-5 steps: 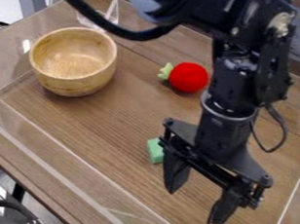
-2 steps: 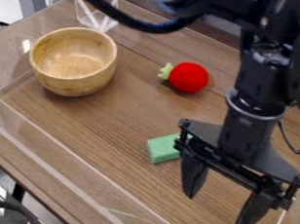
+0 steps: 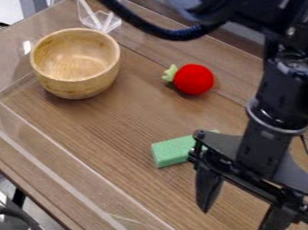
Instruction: Move the red fruit to the right
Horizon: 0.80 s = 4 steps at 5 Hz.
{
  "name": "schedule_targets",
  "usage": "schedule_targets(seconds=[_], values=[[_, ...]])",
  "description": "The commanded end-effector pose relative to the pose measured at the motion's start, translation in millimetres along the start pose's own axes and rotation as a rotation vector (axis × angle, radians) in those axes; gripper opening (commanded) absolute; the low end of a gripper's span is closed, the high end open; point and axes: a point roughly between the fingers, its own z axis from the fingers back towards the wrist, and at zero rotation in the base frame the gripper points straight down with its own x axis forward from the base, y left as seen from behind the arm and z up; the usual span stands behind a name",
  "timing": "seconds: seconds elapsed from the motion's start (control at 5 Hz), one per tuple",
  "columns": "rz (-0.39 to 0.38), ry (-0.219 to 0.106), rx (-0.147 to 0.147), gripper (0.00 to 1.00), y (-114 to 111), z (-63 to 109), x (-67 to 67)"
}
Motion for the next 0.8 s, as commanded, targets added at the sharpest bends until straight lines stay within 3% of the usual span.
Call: schedule_targets(seconds=[0.0,0.2,0.6], values=[[0.014,-0.029,-0.027,1.0,-4.8,2.6,11.1],[0.033,-0.032,-0.027,1.0,-2.8,1.0,17.6],[-0.024,-0.026,-0.032,1.0,2.9,-6.7,14.9]])
